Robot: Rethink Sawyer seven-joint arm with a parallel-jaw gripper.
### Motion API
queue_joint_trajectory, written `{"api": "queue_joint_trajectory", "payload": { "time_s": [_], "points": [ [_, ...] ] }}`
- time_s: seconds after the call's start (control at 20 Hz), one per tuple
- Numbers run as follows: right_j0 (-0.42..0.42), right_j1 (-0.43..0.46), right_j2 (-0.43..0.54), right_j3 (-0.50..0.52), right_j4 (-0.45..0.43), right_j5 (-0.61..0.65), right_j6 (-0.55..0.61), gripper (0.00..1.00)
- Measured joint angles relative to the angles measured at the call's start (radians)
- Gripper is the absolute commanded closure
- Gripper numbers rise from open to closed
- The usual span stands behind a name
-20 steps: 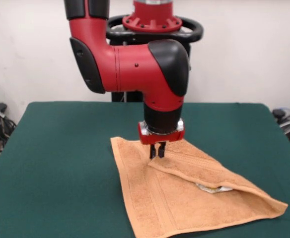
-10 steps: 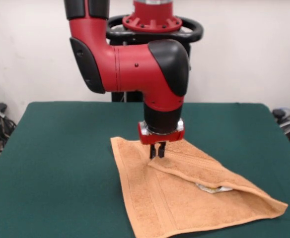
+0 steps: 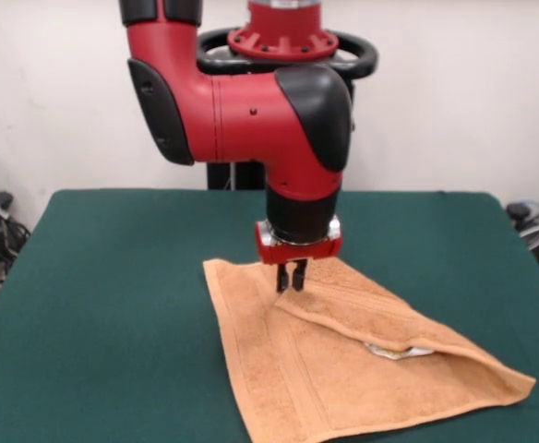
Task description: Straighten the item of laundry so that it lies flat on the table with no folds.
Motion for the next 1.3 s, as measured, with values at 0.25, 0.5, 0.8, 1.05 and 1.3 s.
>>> {"api": "queue_joint_trajectory", "payload": {
  "time_s": [0.25,0.5,0.8,1.05,1.3],
  "points": [
    [0.000,-0.039,0.000,0.004,0.000,0.011,0.000,1.00],
    [0.000,-0.073,0.000,0.004,0.000,0.018,0.000,1.00],
    [0.000,-0.090,0.000,0.004,0.000,0.018,0.000,1.00],
    [0.000,-0.096,0.000,0.004,0.000,0.017,0.000,0.00],
    [-0.002,-0.097,0.001,0.004,0.000,0.017,0.000,0.00]
  ]
}}
